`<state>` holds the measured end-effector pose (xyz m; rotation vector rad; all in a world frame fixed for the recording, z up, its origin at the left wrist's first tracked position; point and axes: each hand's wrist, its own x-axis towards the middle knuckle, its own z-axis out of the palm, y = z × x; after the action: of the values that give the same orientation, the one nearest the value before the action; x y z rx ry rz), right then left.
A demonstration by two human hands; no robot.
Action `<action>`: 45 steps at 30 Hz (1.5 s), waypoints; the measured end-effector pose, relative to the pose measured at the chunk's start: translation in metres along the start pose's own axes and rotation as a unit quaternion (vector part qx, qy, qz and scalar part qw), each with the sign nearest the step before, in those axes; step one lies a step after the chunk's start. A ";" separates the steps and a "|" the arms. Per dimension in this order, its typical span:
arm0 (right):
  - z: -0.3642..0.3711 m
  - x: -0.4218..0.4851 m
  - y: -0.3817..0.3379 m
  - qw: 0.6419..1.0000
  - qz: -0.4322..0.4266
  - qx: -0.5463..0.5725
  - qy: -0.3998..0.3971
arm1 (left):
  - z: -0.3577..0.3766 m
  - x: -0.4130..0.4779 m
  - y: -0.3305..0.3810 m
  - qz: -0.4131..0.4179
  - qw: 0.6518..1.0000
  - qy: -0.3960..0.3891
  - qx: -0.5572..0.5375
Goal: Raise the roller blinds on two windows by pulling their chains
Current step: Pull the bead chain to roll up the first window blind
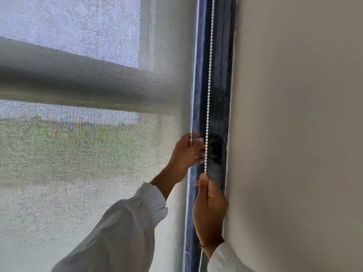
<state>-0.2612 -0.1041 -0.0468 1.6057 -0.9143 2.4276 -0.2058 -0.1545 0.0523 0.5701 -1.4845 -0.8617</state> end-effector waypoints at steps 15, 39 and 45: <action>-0.031 0.008 -0.045 0.996 0.067 0.030 0.042 | 0.009 -0.064 0.035 0.087 0.985 0.144 -0.028; -0.128 -0.120 -0.252 0.996 -0.004 -0.074 -0.056 | 0.029 -0.258 0.237 0.070 0.982 -0.009 -0.177; -0.135 -0.105 -0.272 0.974 0.165 0.095 -0.126 | 0.035 -0.290 0.266 0.181 0.976 0.043 -0.112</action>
<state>-0.2189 0.2139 -0.0571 2.0099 -1.0953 2.6378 -0.1697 0.2372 0.0863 0.1586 -1.3362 -0.6956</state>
